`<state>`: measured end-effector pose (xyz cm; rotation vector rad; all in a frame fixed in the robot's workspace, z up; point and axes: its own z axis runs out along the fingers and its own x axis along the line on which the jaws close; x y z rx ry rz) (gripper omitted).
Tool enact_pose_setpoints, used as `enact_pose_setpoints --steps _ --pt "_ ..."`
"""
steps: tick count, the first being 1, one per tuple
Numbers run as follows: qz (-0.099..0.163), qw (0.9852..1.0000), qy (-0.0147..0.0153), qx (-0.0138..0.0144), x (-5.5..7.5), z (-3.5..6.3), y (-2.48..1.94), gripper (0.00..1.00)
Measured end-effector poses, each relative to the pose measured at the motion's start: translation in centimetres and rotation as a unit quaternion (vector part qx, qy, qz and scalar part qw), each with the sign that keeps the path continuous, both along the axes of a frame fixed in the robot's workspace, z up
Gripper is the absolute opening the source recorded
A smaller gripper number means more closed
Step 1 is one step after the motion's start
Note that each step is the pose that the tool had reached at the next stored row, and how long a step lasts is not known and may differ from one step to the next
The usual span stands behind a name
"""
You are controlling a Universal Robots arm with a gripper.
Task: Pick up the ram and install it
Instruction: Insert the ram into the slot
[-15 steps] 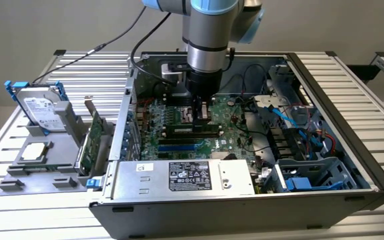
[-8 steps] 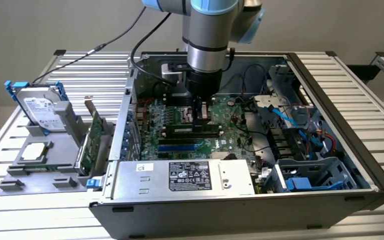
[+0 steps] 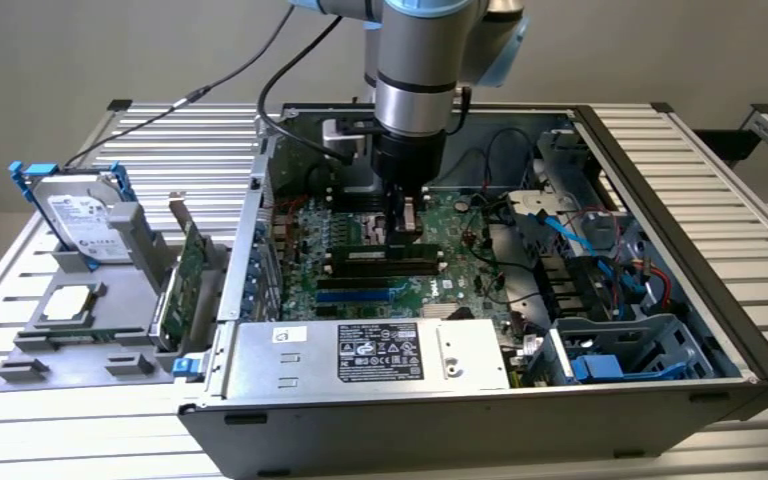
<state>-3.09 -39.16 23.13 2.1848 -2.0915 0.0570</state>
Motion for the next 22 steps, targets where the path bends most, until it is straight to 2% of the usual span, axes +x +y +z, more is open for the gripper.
enact_pose_setpoints --steps 6,13,22 --pt "0.000 1.0000 0.0002 -0.0001 0.02 0.01 -0.09 0.14" --pt "-0.004 1.0000 0.0002 -0.0005 0.03 -0.62 -0.09 0.14" --pt "-0.006 1.0000 0.0002 -0.0008 0.09 -0.57 -0.10 0.14"
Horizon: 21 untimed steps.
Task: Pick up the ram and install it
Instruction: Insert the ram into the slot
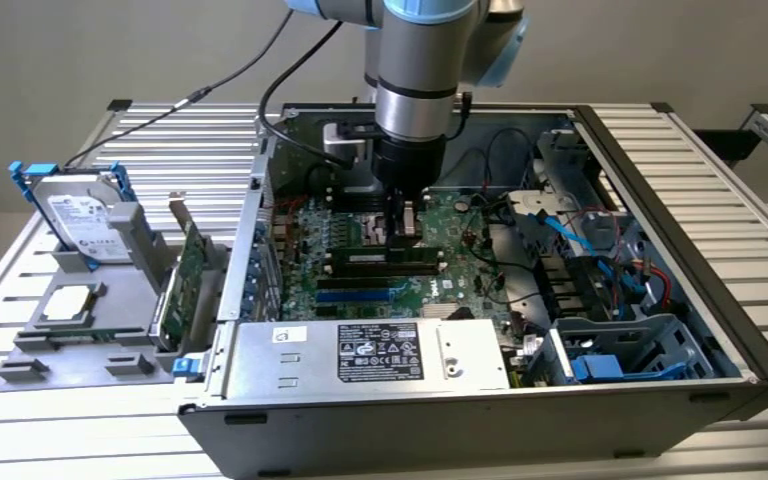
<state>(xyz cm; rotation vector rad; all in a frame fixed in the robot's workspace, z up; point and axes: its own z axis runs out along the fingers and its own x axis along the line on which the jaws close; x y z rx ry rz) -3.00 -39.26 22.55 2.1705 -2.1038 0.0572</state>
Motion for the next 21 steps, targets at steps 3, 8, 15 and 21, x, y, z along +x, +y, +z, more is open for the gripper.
enact_pose_setpoints --steps 3,8,15,21 --pt "0.000 1.0000 0.0000 -0.0001 0.00 -0.13 0.01 0.14" --pt "0.000 1.0000 0.0001 -0.0012 0.00 -0.38 0.00 0.14" --pt "0.000 1.0000 0.0000 -0.0027 0.00 -0.47 0.00 0.14" --pt "0.000 1.0000 0.0000 -0.0030 0.00 -0.52 0.01 0.14"
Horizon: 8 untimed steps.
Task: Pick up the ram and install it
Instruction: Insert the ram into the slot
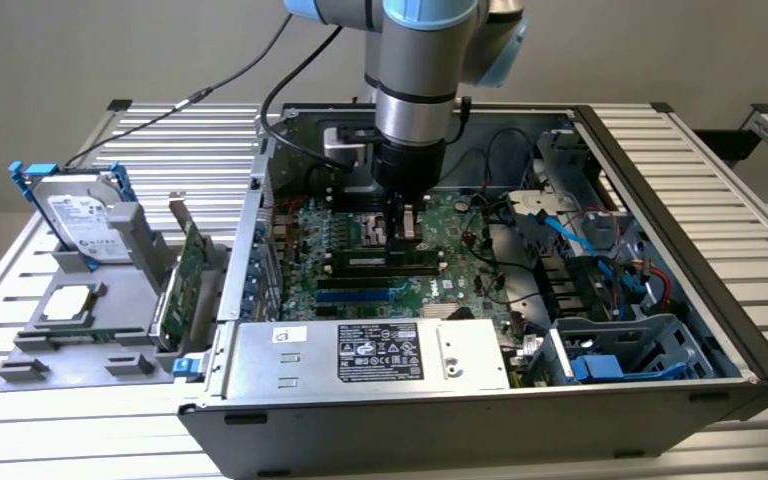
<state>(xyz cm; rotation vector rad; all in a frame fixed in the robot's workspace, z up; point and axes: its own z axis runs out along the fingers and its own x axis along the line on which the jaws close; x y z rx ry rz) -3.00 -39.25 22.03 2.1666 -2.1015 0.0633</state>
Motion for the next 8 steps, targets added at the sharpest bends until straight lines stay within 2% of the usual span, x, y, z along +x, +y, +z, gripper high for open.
enact_pose_setpoints --steps 8 --pt "-0.005 1.0000 0.0000 -0.0006 0.00 -0.25 0.03 0.14"
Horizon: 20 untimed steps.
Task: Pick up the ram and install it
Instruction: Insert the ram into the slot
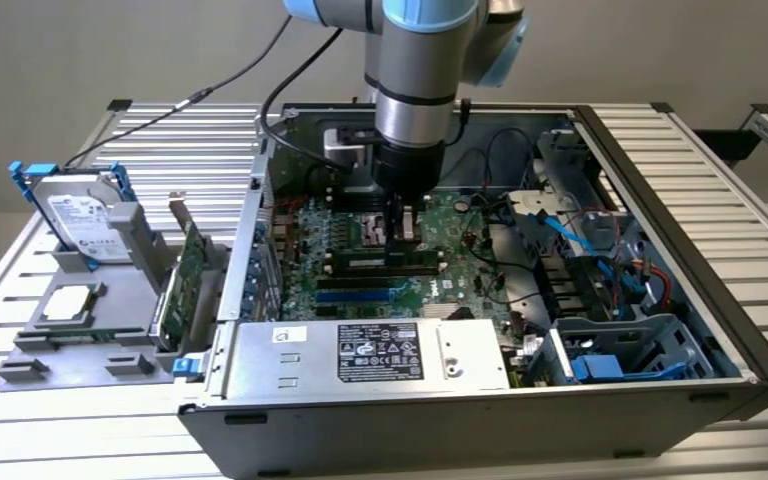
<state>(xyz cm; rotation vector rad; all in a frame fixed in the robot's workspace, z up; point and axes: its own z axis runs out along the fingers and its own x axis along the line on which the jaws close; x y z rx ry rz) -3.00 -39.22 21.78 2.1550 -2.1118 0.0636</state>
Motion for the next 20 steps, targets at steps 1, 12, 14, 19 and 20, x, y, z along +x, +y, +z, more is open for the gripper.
enact_pose_setpoints --steps 1,12,14,19,20 --pt "-0.001 1.0000 0.0000 -0.0004 0.00 -0.05 0.01 0.14" --pt "-0.003 1.0000 0.0003 -0.0024 0.00 -0.27 0.13 0.14" --pt "-0.003 1.0000 0.0005 -0.0024 0.00 -0.27 0.14 0.14" --pt "-0.003 1.0000 0.0007 -0.0028 0.00 -0.26 0.20 0.14" --pt "-0.003 1.0000 0.0007 -0.0030 0.00 -0.27 0.20 0.14"
